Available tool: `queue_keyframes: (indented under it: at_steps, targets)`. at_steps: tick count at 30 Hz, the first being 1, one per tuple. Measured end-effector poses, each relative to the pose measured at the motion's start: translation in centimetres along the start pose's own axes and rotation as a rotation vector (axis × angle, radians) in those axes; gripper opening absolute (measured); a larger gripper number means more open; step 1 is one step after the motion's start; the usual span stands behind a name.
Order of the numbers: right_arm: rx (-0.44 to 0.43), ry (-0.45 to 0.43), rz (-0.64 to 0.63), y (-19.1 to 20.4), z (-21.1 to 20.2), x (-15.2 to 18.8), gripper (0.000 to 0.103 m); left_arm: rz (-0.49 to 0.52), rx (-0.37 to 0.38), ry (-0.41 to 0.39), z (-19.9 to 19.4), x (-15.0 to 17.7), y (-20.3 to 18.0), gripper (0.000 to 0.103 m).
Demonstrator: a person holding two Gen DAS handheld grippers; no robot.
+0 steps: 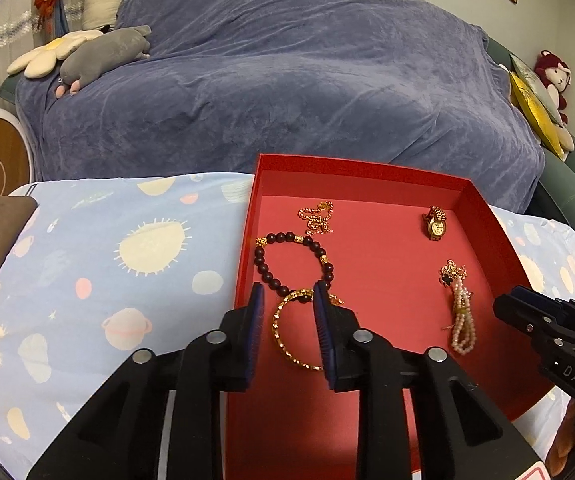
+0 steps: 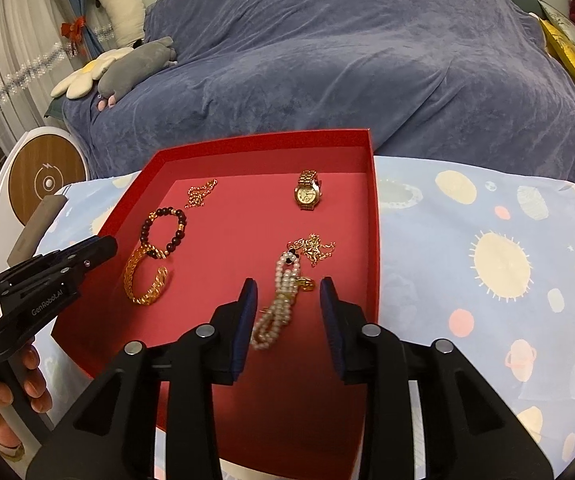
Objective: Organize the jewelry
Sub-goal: 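Carry the bangle and pearl strand over the red box while both grippers open to drop them, then grasp the gold ring on the sheet with the right gripper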
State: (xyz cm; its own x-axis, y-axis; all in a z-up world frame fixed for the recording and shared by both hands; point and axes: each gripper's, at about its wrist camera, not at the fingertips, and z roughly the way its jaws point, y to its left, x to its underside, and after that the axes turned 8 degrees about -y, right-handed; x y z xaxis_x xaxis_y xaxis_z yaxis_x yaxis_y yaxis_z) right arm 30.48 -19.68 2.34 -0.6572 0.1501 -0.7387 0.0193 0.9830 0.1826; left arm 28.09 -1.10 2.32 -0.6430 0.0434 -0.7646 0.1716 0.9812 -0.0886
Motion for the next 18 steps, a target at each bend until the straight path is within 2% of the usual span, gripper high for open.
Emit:
queue_keyframes:
  at_steps: [4, 9, 12, 18]
  targets:
    - [-0.011, -0.021, 0.018, -0.8, -3.0, 0.0, 0.035, -0.023, 0.02, -0.015, -1.8, -0.4, 0.3, 0.03]
    - [-0.016, -0.059, 0.056, -2.0, -7.8, 1.1, 0.041, -0.011, 0.045, -0.041, -5.5, 0.3, -0.3, 0.039]
    - [0.01, -0.087, 0.06, -2.5, -10.5, 2.5, 0.044, -0.001, 0.048, -0.05, -8.0, 1.8, -0.2, 0.046]
    - [0.025, -0.094, 0.116, -3.7, -14.4, 5.6, 0.045, 0.003, 0.044, -0.05, -12.0, 5.7, 0.4, 0.046]
